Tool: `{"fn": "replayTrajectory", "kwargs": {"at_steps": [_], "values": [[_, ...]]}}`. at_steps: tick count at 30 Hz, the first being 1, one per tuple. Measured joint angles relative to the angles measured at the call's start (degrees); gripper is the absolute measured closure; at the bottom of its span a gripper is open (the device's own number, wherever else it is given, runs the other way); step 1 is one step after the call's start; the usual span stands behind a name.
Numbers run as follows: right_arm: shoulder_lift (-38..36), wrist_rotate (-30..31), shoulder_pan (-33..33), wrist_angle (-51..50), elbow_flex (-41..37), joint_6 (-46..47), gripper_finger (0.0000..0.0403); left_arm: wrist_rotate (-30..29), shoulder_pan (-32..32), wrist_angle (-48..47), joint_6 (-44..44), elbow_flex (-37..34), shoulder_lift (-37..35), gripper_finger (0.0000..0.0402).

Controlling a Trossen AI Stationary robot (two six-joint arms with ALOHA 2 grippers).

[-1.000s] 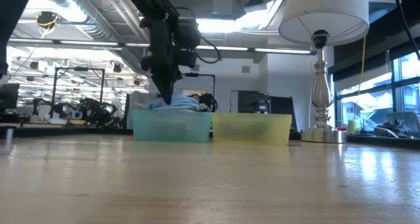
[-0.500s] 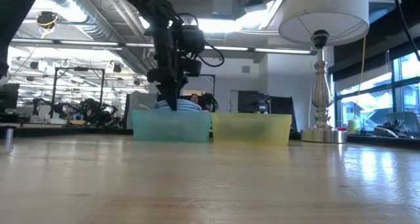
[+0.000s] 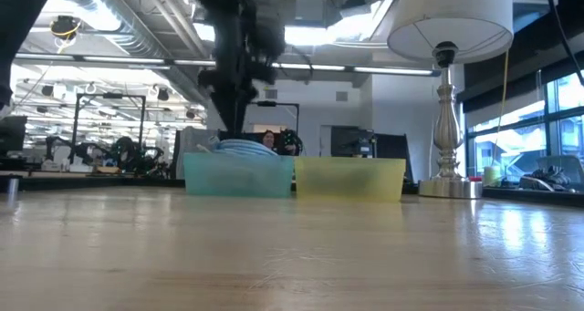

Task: Pick & Place USB Port
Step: Return to Home Position

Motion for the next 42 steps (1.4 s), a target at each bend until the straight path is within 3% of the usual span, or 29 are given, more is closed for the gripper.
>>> {"fn": "replayTrajectory", "kwargs": {"at_steps": [6,11,14,17,20,24,26,28,33,35,38,42], "values": [[-0.02,0.01,-0.01,-2.43,-0.02,-0.22,0.0077,2.1,-0.32,-7.01,-2.99,11.77,-6.16,0.0182],[-2.09,-4.71,0.89,-2.37,-0.04,-1.78,0.0079,13.97,-1.11,-10.74,-12.59,20.04,-17.95,0.0192],[-4.93,-7.22,2.68,-2.37,-0.04,-0.37,0.0102,19.33,-2.35,-9.95,-19.68,22.9,-26.95,0.0201],[-8.09,-7.43,5.54,-2.37,-0.03,2.7,0.0152,21.51,-4.67,-5.8,-27.12,23.47,-35.77,0.0214],[-10.14,-7.44,8.77,-2.35,-0.02,4.61,0.0229,21.58,-9.3,-0.38,-32.75,22.71,-42.53,0.0241],[-10.53,-7.44,12.64,-2.35,-0.02,5.37,0.036,21.54,-16.49,5.78,-36.64,18.7,-47.39,0.031],[-10.29,-7.3,14.55,-2.35,-0.02,5.02,0.0389,22.19,-19.73,8.93,-37.1,15.3,-47.88,0.0357],[-10.12,-6.59,16.27,-2.33,-0.04,5.65,0.0389,23.92,-22.67,12.84,-37.43,11.35,-48.23,0.0389],[-10.47,-1.49,19.97,-1.13,-0.04,8.55,0.0397,24.51,-28.19,20.89,-41.29,3.78,-48.06,0.0395],[-11.01,-3.43,20.68,-1.03,-0.04,7.3,0.0397,26.2,-29.57,22.17,-43.39,3.54,-48.07,0.0395],[-11.78,-9.83,20.7,-1.38,-0.02,-3.47,0.0389,27.31,-31.49,25.71,-43.8,3.61,-48.93,0.0396],[-12.2,-15.78,20.71,-0.17,-0.02,-0.51,0.0373,26.05,-33.52,29.24,-34.37,3.61,-51.9,0.0398]]}}
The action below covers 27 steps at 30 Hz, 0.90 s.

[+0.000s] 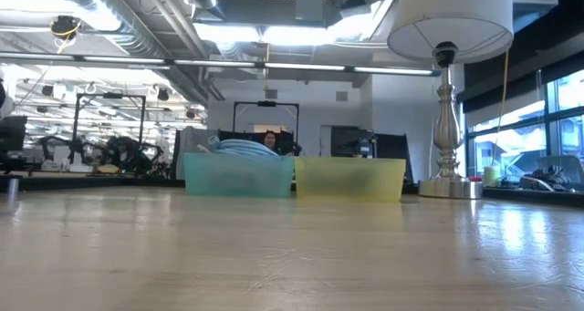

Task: Pick & Place USB Port
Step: Return to Home Position

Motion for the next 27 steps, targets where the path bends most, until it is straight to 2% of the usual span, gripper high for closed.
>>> {"fn": "replayTrajectory", "kwargs": {"at_steps": [2,5,9,12,15,18,20,23,27], "values": [[-0.04,-0.11,0.01,-0.16,0.0,0.98,0.037,-0.03,-0.7,0.76,0.83,0.02,-2.13,0.0397],[-0.04,-1.15,-0.03,0.52,0.0,-2.14,0.037,0.67,-1.14,4.02,1.07,0.2,-4.43,0.0396],[-0.04,-0.21,-0.02,2.59,0.0,-4.16,0.0378,1.47,-1.16,3.86,1.22,0.11,-6.56,0.0397],[-0.06,0.65,-0.03,2.79,0.0,-4.38,0.0385,2.31,-1.13,1.84,-9.18,0.08,-7.01,0.0398],[0.22,-1.31,-0.03,3.21,-0.69,-4.0,0.0391,6.95,-1.14,-2.9,-8.26,-1.05,-7.02,0.0395],[0.9,-1.61,1.02,4.48,-6.19,-1.24,0.0393,7.76,-1.14,-5.7,-5.45,-7.88,-7.4,0.0388],[1.04,-0.99,2.04,7.16,-12.19,2.47,0.0393,7.8,-1.11,-2.29,-6.21,-14.52,-7.43,0.0382],[-0.16,1.36,3.34,17.97,-21.68,4.07,0.0389,11.92,-1.13,8.8,-9.19,-25.21,-7.41,0.0367],[-2.64,2.44,2.86,38.26,-33.19,-4.11,0.0379,22.36,-1.1,28.07,-11.05,-36.42,-7.42,0.0349]]}}
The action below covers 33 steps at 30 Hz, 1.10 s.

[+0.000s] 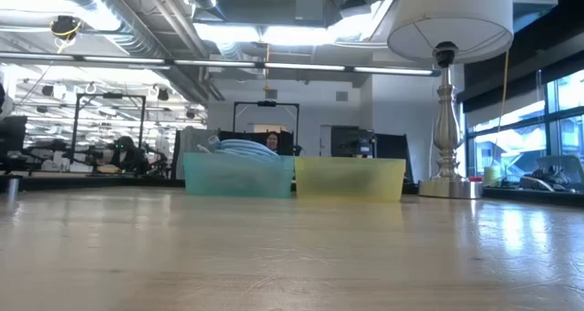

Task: Pick & Place USB Port
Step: Return to Home Position

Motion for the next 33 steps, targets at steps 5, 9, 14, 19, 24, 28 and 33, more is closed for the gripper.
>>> {"fn": "replayTrajectory", "kwargs": {"at_steps": [5,9,14,19,24,28,33], "values": [[-4.53,-15.85,-9.77,27.4,-11.98,-17.99,0.0379,0.82,1.37,4.07,-1.78,-6.27,-0.68,0.0335],[-7.14,-35.65,-22.45,41.45,-21.96,-27.17,0.0385,5.16,4.3,3.7,5.21,-8.58,-1.79,0.0328],[-9.28,-59.83,-37.17,47.61,-33.8,-27.36,0.0391,9.12,14.36,-3.86,9.15,-12.3,-5.51,0.0322],[-18.88,-66.73,-43.53,47.53,-43.99,-27.54,0.039,19.72,27.52,-10.72,9.62,-17.53,-9.55,0.0312],[-35.5,-64.04,-42.59,48.01,-55.63,-25.77,0.0393,26.34,37.18,-13.91,11.81,-21.92,-17.93,0.0304],[-46.3,-58.32,-40.46,49.62,-62.78,-24.06,0.0393,25.81,41.48,-14.15,11.34,-24.38,-24.83,0.0298],[-53.04,-54.8,-39.59,48.59,-69.18,-22.8,0.0388,21.39,43.43,-14.26,8.02,-29.14,-30.8,0.029]]}}
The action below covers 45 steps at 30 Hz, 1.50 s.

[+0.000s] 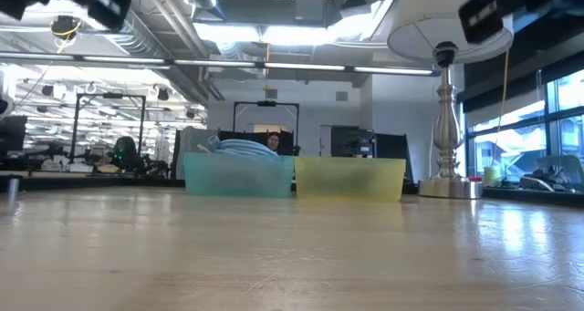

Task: Pick & Place USB Port
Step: Return to Home Position

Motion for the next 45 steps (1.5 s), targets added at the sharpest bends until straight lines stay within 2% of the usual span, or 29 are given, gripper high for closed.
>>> {"fn": "replayTrajectory", "kwargs": {"at_steps": [7,10,13,16,22,26,28,32,37,45], "values": [[-5.71,0.48,0.06,2.31,-7.61,2.75,0.0387,-2.76,0.08,5.04,-6.59,-9.48,-4.22,0.0286],[-7.71,0.69,0.1,4.37,-10.42,4.27,0.0387,-6.06,-0.31,14.03,-12.87,-13.48,-5.64,0.0288],[-8.69,3.24,1.0,7.37,-12.35,4.72,0.0386,-10.99,-3.27,25.66,-19.11,-17.28,-6.43,0.0287],[-8.76,8.75,2.71,7.23,-13.56,4.21,0.0386,-18.16,-8.39,32.58,-21.29,-20.62,-6.62,0.0284],[-8.77,14.11,7.45,8.04,-15.15,4.48,0.0386,-33.93,-23.92,37.4,-21.27,-26.89,-6.26,0.0283],[-8.77,19.25,11.17,13.25,-19.08,5.44,0.0386,-44.47,-33.48,36.28,-17.51,-27.18,-5.94,0.0283],[-8.77,20.73,12.48,16.32,-21.39,5.05,0.0386,-47.5,-36.64,34.95,-14.98,-27.18,-5.92,0.0283],[-8.9,20.89,13.11,15.2,-22.27,4.89,0.0386,-47.47,-39.36,30.53,-14.18,-27.2,-5.93,0.0283],[-8.88,20.92,13.02,8.55,-22.27,0.17,0.0386,-40.26,-39.29,26.39,-8.64,-27.2,-5.93,0.0283],[-8.84,19.4,13.01,4.08,-22.25,5.74,0.0386,-39.07,-39.29,26.53,-6.54,-27.2,-5.93,0.0283]]}}
